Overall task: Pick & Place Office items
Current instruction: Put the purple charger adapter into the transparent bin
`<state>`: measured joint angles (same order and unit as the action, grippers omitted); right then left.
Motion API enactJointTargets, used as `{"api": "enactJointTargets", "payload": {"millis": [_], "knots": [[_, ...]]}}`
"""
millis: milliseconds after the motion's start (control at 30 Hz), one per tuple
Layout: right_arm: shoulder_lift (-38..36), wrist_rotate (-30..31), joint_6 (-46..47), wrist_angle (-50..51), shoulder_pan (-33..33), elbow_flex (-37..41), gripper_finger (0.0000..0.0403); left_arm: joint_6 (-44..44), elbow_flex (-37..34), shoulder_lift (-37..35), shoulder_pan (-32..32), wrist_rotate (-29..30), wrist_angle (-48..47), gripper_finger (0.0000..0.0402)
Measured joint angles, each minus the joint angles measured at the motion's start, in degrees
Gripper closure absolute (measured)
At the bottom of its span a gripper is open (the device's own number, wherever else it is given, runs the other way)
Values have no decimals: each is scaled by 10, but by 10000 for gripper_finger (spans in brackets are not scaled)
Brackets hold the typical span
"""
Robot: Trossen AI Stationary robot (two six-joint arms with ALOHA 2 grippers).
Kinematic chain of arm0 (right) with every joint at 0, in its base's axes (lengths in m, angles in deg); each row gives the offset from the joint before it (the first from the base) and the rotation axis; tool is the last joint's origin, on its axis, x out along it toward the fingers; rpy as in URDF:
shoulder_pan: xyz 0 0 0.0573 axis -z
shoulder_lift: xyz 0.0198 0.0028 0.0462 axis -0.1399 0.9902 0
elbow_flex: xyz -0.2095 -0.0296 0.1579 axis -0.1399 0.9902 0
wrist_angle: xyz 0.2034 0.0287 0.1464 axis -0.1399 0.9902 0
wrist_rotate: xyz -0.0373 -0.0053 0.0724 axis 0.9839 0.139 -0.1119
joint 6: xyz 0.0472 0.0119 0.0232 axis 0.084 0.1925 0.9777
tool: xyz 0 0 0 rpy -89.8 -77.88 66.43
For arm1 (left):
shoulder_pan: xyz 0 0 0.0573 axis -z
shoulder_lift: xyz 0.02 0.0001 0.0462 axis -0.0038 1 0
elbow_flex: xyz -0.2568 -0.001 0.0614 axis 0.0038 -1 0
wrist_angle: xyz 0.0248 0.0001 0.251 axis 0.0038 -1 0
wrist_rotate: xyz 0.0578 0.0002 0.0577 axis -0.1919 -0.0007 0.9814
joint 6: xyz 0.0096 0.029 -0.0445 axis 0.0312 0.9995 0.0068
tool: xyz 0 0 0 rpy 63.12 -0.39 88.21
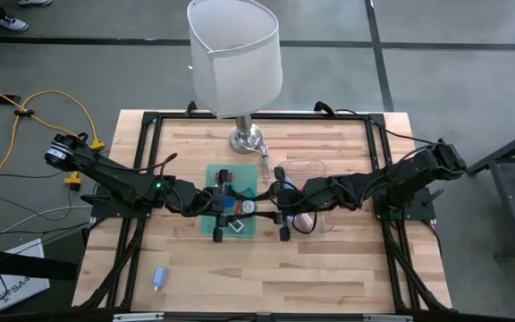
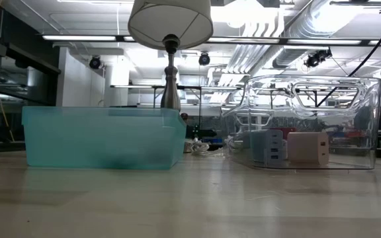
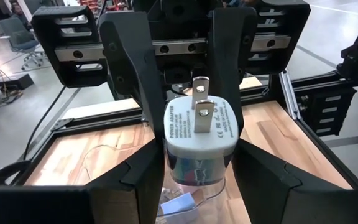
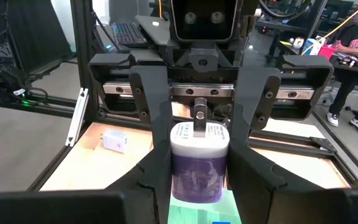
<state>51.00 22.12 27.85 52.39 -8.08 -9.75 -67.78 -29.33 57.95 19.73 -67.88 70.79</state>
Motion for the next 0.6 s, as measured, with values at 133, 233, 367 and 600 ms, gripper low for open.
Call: {"api": "enactJointTargets", "payload": {"millis": [133, 233, 367, 600], "knots": [[0, 0, 3, 1, 0, 0, 283, 4, 0, 0, 0, 0, -4, 225], [0, 0, 11, 3, 0, 0, 283, 13, 0, 0, 0, 0, -11, 224], [0, 0, 13, 3, 0, 0, 282, 17, 0, 0, 0, 0, -11, 210], [0, 2, 13, 6, 0, 0, 283, 10, -1, 0, 0, 0, -11, 177]]}}
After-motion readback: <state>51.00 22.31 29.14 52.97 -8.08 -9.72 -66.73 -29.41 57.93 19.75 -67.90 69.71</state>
